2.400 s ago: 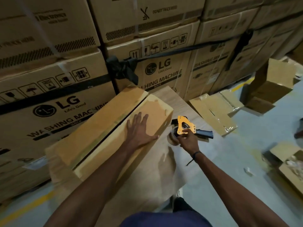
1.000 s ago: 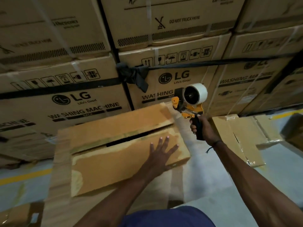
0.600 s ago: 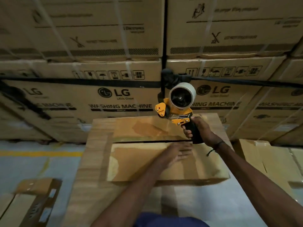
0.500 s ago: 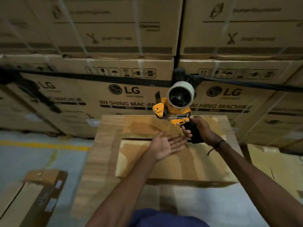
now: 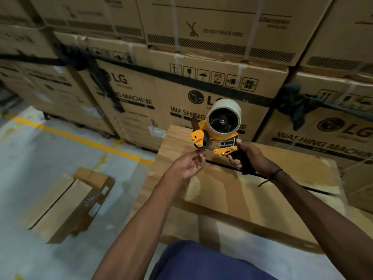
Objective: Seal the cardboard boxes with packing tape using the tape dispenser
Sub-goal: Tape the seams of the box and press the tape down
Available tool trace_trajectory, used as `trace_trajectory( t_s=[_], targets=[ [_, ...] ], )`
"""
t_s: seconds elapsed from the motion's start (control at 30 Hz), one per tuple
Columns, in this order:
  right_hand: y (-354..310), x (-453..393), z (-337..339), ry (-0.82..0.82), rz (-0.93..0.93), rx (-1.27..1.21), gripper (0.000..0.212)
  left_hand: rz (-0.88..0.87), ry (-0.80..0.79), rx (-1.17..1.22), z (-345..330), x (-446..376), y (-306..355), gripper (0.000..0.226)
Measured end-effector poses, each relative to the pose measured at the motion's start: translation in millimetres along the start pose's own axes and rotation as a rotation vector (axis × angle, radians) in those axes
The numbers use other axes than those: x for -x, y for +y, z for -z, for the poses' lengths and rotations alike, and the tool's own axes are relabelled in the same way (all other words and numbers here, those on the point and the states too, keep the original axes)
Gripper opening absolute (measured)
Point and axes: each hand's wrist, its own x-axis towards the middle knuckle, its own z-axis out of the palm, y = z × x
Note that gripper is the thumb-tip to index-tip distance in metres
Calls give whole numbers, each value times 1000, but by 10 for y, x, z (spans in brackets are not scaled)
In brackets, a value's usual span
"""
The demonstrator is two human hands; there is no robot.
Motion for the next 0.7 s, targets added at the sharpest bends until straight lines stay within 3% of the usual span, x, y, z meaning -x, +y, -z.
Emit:
trace_trajectory(
  t_s=[0.07,0.2,0.4,0.57,0.7],
  targets=[
    [55,-97,-86,-12,-30,-28,51,-87,99,-86,80,-10,63,22],
    [181,-199,-191,-39,-62,-31,50,-251,147,-325,156,-8,172,28],
    [204,-72,-80,-37,-64,358,67,-406,243,-747,382,-126,351,17],
    [217,49,94,-13,-111,438,65,-672,344,-1096,314,-160,172,19],
    [139,361,388,28,-108,442,62,-740,369,-1048,548,-196,289,5]
  ],
)
